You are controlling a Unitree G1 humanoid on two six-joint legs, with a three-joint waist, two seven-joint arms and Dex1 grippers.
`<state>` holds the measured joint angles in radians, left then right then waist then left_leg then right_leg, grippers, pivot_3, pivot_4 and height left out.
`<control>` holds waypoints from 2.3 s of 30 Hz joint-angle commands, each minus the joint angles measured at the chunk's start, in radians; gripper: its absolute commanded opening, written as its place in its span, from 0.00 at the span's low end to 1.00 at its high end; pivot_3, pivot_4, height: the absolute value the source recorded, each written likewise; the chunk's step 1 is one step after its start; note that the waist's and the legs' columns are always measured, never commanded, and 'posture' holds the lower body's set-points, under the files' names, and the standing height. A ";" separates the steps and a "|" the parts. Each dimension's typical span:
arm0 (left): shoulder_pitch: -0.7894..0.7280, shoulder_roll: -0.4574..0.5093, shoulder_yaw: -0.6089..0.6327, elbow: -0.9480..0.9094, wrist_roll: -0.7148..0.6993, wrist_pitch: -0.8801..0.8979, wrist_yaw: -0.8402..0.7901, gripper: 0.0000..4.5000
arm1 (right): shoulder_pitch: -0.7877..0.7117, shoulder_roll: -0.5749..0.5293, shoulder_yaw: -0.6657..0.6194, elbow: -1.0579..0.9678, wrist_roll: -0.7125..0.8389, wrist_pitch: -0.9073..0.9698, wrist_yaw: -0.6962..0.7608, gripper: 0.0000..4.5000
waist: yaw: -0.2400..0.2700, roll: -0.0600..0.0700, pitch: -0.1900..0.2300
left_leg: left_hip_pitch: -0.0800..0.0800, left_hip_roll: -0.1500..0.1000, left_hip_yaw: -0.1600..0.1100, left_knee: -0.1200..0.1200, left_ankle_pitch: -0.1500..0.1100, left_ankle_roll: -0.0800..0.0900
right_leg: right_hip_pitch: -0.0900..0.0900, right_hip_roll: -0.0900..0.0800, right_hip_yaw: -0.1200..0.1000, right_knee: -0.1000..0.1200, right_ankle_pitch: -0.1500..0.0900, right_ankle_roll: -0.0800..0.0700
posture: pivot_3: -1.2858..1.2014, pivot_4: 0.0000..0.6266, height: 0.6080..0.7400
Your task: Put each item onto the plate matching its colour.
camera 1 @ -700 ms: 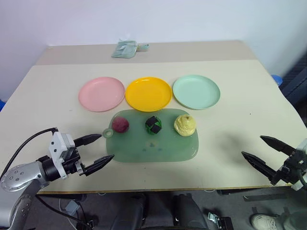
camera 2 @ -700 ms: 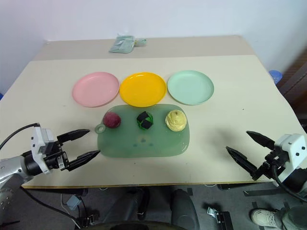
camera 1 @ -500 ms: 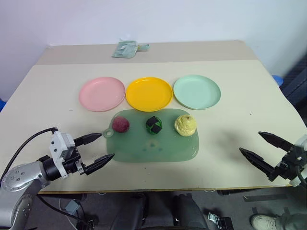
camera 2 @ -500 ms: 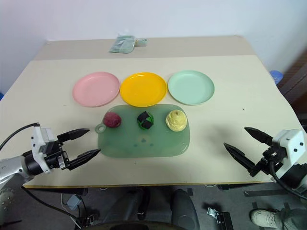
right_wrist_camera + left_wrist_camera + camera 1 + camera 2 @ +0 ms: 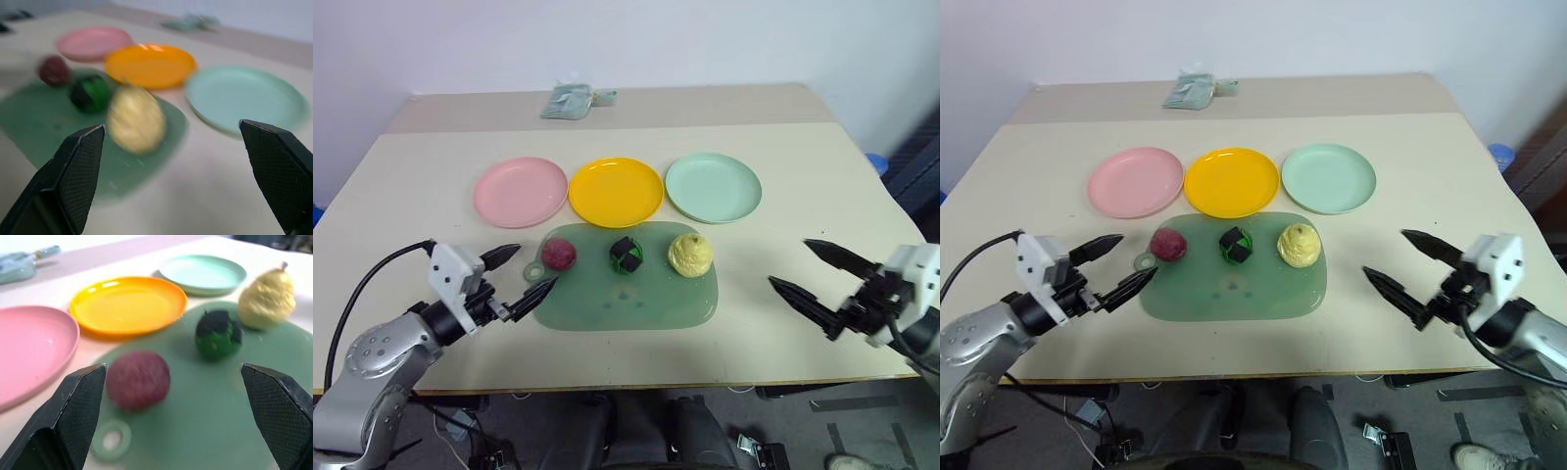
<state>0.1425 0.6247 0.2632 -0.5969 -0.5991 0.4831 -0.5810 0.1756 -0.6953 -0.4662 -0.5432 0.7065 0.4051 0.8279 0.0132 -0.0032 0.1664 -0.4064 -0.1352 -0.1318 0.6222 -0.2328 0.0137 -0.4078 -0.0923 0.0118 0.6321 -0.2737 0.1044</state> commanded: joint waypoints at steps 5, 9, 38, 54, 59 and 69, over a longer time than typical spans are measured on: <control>-0.133 0.014 -0.058 -0.049 -0.003 0.224 0.153 1.00 | -0.190 -0.050 0.143 0.072 -0.004 -0.009 0.099 1.00 | 0.010 0.000 0.000 | 0.000 0.000 0.000 0.003 0.000 0.000 | 0.001 0.001 0.000 0.000 0.001 0.002 | 0.52 0.24 1.00; -0.166 0.008 -0.059 0.005 0.010 0.237 0.152 1.00 | -0.256 -0.078 0.185 0.095 -0.001 0.001 0.143 1.00 | 0.019 0.000 0.000 | -0.001 0.001 0.000 0.005 0.000 0.000 | 0.001 0.002 0.000 0.000 0.003 0.002 | 0.52 0.24 1.00; -0.287 -0.208 -0.235 0.267 0.269 0.120 0.265 0.83 | -0.382 -0.051 0.285 0.157 -0.081 -0.023 0.145 1.00 | 0.028 0.000 0.000 | -0.001 0.003 0.000 0.007 0.000 0.000 | 0.000 0.004 0.000 0.000 0.005 0.001 | 0.52 0.24 1.00; -0.694 -0.303 -0.009 0.633 0.334 -0.015 0.507 0.52 | -0.359 -0.013 0.292 0.188 -0.121 -0.085 0.127 1.00 | 0.029 -0.001 0.000 | -0.001 0.003 0.000 0.009 0.001 -0.001 | 0.001 0.005 -0.001 0.001 0.009 0.005 | 0.52 0.24 1.00; -0.870 -0.304 -0.007 0.946 0.389 -0.080 0.572 0.52 | -0.364 0.010 0.302 0.219 -0.141 -0.116 0.131 1.00 | 0.027 -0.002 0.000 | -0.001 0.002 0.001 0.009 0.003 -0.005 | 0.000 0.005 0.000 0.001 0.011 0.005 | 0.52 0.24 1.00; -0.801 -0.335 -0.049 0.847 0.304 -0.153 0.341 1.00 | -0.329 0.024 0.287 0.259 -0.162 -0.181 0.151 1.00 | 0.022 -0.002 0.000 | -0.002 0.002 0.001 0.009 0.004 -0.005 | 0.000 0.005 0.000 0.002 0.011 0.006 | 0.52 0.24 1.00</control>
<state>-0.6976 0.2696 0.2213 0.4006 -0.2516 0.3514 -0.1541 -0.1608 -0.6793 -0.1618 -0.2706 0.5402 0.2487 0.9747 0.0347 -0.0054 0.1665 -0.4082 -0.1327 -0.1300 0.6313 -0.2292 0.0083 -0.4083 -0.0874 0.0127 0.6343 -0.2622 0.1101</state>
